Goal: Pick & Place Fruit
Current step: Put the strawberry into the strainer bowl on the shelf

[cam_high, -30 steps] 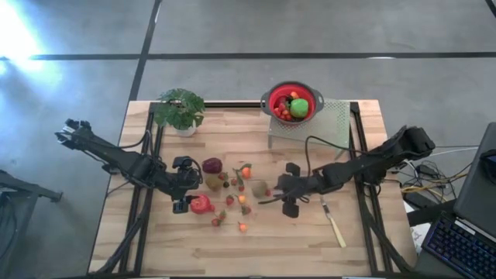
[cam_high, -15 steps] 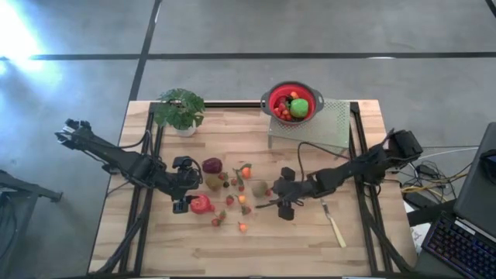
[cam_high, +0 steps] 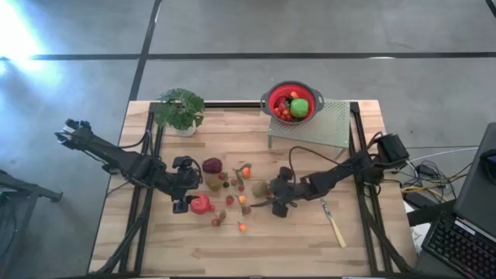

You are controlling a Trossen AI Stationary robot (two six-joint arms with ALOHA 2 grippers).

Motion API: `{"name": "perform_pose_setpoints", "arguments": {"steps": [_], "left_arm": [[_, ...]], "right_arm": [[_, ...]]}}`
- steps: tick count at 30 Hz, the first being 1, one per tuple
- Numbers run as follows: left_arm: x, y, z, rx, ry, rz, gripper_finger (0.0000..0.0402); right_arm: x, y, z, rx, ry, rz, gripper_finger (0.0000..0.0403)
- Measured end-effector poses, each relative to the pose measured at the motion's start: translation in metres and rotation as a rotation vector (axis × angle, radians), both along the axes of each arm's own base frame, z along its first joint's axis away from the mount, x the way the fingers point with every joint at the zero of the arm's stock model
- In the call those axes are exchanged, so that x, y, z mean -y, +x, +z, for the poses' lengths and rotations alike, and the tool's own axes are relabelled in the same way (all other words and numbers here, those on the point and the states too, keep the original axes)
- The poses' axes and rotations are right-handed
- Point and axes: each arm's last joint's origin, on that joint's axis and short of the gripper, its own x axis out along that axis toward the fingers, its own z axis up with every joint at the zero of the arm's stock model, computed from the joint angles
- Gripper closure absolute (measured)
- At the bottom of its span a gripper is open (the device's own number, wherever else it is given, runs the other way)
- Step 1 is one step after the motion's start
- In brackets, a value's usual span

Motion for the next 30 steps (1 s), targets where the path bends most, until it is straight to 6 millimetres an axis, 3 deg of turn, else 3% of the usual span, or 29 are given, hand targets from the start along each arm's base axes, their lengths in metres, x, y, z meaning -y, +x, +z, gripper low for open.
{"name": "perform_pose_setpoints", "arguments": {"steps": [9, 25, 30], "left_arm": [[0.0, 0.0, 0.0, 0.0, 0.0, 0.0, 0.0128], [0.0, 0.0, 0.0, 0.0, 0.0, 0.0, 0.0128], [0.0, 0.0, 0.0, 0.0, 0.0, 0.0, 0.0128]], "right_arm": [[0.001, 0.008, -0.019, 0.003, -0.008, -0.018, 0.0177], [0.001, 0.007, -0.02, -0.01, -0.019, -0.003, 0.0286], [0.0, 0.006, -0.018, -0.01, -0.015, 0.003, 0.0298]]}}
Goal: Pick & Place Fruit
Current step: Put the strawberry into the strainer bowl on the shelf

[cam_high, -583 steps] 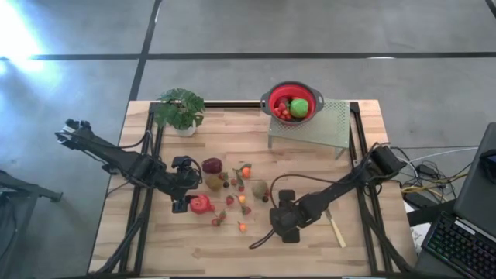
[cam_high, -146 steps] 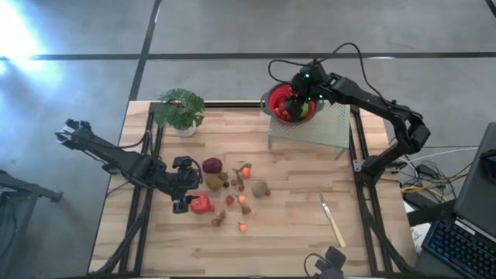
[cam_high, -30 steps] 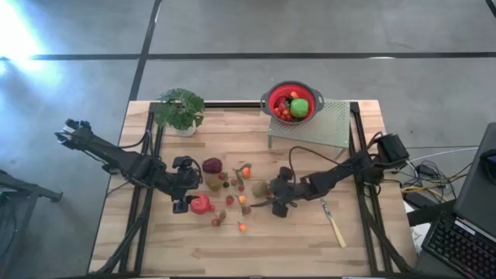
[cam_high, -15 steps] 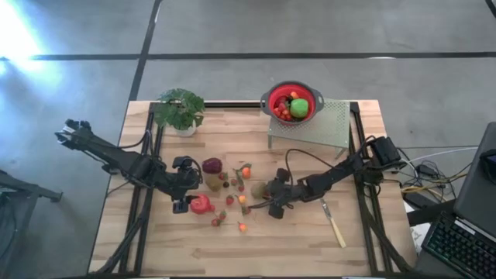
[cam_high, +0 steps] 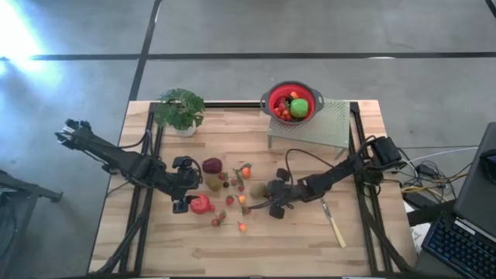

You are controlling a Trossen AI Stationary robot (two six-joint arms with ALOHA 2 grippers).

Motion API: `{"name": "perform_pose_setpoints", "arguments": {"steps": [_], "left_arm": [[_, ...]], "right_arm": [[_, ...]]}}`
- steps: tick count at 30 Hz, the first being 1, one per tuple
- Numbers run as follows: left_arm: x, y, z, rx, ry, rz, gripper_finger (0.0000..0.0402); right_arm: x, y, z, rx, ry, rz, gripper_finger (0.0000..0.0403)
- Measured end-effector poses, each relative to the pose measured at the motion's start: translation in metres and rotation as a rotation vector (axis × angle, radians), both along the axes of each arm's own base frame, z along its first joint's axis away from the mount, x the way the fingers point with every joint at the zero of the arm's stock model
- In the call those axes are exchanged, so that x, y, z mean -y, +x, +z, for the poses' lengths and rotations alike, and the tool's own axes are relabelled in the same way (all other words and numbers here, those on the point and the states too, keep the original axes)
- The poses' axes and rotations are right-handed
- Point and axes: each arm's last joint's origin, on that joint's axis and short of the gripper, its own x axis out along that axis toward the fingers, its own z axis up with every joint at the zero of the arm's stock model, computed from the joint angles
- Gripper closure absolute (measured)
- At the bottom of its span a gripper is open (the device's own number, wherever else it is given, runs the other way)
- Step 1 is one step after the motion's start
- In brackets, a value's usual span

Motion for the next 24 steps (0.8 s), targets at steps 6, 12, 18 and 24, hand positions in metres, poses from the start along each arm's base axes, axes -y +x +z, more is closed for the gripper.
{"name": "perform_pose_setpoints", "arguments": {"steps": [6, 12, 18, 24], "left_arm": [[0.0, 0.0, 0.0, 0.0, 0.0, 0.0, 0.0128], [0.0, 0.0, 0.0, 0.0, 0.0, 0.0, 0.0128], [0.0, 0.0, 0.0, 0.0, 0.0, 0.0, 0.0128], [0.0, 0.0, 0.0, 0.0, 0.0, 0.0, 0.0128]], "right_arm": [[0.002, -0.006, 0.009, -0.027, -0.01, 0.003, 0.0282], [0.005, -0.016, 0.035, -0.029, -0.022, 0.002, 0.0294], [0.008, -0.02, 0.071, 0.082, -0.053, 0.055, 0.029], [0.021, -0.027, 0.11, 0.205, -0.113, 0.061, 0.029]]}}
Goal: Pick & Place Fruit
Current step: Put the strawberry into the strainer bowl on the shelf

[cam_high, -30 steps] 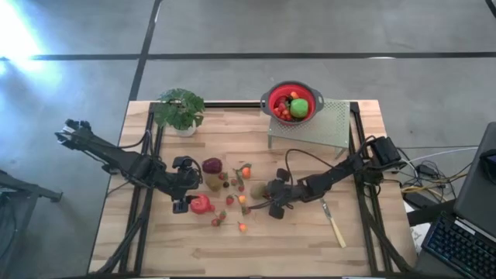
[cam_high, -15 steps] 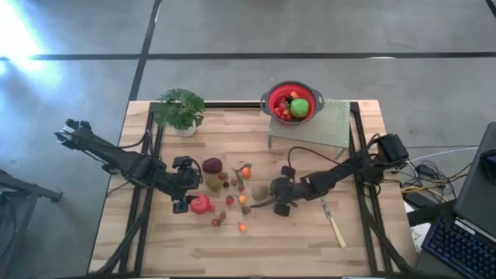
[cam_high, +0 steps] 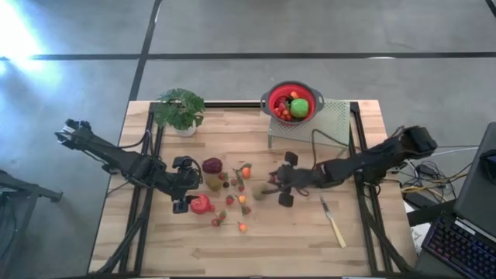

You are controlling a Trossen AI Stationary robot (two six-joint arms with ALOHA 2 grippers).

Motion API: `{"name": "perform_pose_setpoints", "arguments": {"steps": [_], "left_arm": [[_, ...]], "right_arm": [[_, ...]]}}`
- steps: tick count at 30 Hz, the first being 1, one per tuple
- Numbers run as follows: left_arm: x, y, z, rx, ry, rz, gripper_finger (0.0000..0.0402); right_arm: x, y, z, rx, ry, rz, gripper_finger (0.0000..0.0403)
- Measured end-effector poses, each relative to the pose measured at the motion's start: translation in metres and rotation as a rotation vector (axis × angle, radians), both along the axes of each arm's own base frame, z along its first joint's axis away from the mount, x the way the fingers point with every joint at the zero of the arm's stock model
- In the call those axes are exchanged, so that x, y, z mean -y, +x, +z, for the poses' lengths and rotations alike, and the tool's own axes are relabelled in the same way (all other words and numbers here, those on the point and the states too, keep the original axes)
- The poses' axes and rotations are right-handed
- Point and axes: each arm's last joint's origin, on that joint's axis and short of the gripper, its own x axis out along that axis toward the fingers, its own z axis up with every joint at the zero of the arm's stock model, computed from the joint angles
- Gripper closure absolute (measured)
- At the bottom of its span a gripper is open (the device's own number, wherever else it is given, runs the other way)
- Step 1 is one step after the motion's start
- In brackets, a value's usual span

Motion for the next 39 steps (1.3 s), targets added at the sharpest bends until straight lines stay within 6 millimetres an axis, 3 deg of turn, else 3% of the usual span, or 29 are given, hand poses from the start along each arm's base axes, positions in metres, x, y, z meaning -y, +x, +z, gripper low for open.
{"name": "perform_pose_setpoints", "arguments": {"steps": [10, 17, 30, 39], "left_arm": [[0.0, 0.0, 0.0, 0.0, 0.0, 0.0, 0.0128], [0.0, 0.0, 0.0, 0.0, 0.0, 0.0, 0.0128], [0.0, 0.0, 0.0, 0.0, 0.0, 0.0, 0.0128], [0.0, 0.0, 0.0, 0.0, 0.0, 0.0, 0.0128]], "right_arm": [[0.04, -0.014, 0.048, 0.168, -0.056, -0.071, 0.0291], [0.07, -0.021, 0.071, 0.29, -0.012, -0.004, 0.0295], [0.137, -0.049, 0.09, 0.348, -0.096, -0.258, 0.0294], [0.183, -0.057, 0.08, 0.344, -0.052, -0.394, 0.0294]]}}
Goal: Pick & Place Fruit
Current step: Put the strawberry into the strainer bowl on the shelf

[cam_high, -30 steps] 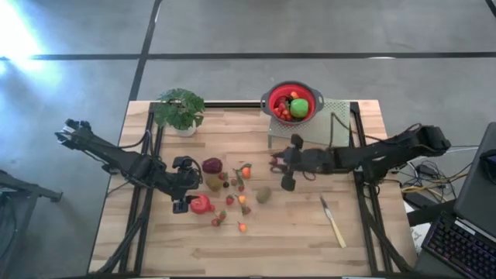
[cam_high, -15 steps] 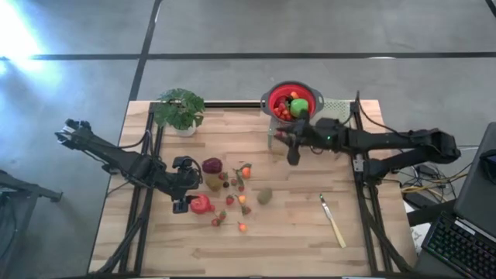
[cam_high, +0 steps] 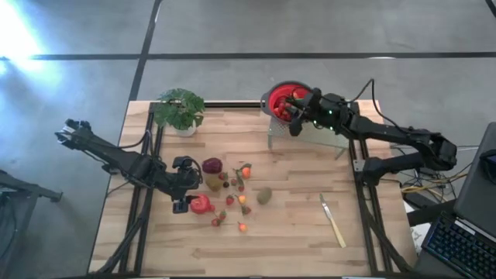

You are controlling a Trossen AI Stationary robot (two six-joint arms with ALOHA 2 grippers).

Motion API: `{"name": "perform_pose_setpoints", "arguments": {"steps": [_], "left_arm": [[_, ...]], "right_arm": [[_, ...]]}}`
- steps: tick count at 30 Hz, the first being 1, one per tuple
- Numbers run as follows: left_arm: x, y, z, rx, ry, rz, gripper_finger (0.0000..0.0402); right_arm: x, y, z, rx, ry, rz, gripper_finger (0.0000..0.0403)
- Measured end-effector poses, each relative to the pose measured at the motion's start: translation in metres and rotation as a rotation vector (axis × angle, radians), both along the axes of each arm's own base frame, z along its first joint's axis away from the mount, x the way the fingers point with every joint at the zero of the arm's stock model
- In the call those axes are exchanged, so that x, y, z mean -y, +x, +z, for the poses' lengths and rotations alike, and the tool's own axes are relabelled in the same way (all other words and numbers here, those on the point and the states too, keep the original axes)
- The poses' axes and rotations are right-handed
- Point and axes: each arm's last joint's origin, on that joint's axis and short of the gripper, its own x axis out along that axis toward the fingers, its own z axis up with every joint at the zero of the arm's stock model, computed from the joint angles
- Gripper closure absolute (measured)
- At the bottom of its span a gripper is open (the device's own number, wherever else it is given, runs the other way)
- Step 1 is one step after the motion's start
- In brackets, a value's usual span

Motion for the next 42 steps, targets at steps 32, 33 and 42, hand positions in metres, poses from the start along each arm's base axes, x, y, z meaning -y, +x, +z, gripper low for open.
{"name": "perform_pose_setpoints", "arguments": {"steps": [32, 33, 42], "left_arm": [[0.0, 0.0, 0.0, 0.0, 0.0, 0.0, 0.0128], [0.0, 0.0, 0.0, 0.0, 0.0, 0.0, 0.0128], [0.0, 0.0, 0.0, 0.0, 0.0, 0.0, 0.0128]], "right_arm": [[0.038, -0.014, -0.001, 0.005, -0.085, -0.097, 0.0293], [0.039, -0.015, -0.002, -0.007, -0.08, -0.097, 0.0292], [0.04, -0.017, -0.006, -0.056, -0.063, -0.158, 0.0273]]}}
